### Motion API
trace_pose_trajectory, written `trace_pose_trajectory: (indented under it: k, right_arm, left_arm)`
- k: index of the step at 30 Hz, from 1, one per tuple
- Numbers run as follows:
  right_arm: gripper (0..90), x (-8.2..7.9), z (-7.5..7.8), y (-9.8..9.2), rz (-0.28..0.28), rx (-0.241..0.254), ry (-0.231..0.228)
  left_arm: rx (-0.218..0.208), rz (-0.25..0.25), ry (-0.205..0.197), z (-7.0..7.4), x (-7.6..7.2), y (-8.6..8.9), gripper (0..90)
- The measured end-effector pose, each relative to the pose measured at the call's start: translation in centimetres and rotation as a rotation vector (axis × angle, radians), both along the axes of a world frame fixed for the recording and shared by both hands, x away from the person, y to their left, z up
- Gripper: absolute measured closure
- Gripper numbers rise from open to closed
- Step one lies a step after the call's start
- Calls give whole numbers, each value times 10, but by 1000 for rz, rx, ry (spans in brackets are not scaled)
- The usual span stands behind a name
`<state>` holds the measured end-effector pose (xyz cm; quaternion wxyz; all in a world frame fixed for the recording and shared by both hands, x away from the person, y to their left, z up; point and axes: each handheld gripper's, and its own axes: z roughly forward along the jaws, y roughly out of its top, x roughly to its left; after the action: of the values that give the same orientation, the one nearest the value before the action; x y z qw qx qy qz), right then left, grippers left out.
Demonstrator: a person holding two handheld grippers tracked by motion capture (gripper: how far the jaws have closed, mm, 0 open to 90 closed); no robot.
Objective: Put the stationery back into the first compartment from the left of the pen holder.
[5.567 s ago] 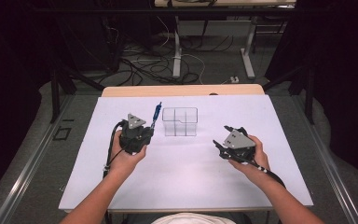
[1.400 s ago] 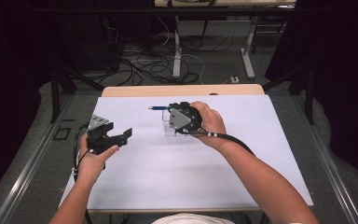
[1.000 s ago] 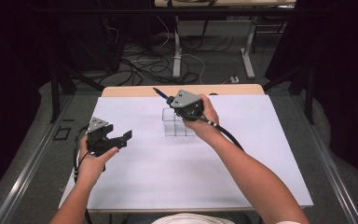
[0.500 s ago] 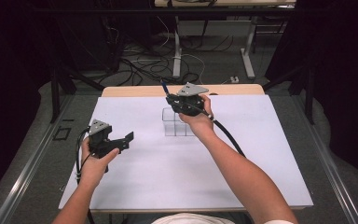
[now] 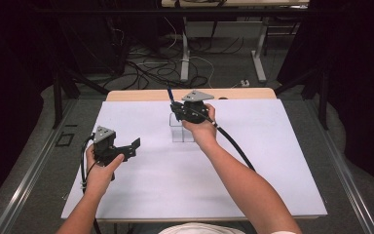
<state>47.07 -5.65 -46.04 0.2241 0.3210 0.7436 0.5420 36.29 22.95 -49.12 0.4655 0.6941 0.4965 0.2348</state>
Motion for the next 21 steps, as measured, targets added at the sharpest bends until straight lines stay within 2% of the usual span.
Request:
trace_pose_trajectory:
  k: [4,8,21]
  right_arm:
    - [780,-1,-4,2,-19,-6,17]
    - [780,-1,-9,5,-38,4,29]
    - [775,-2,-19,9,-59,-13,115]
  left_arm:
    - [0,-8,0,-1,0,-1,1]
    - [18,-14,5,-2,0,-1,1]
    - [39,-5,22,-7,1,-1,1]
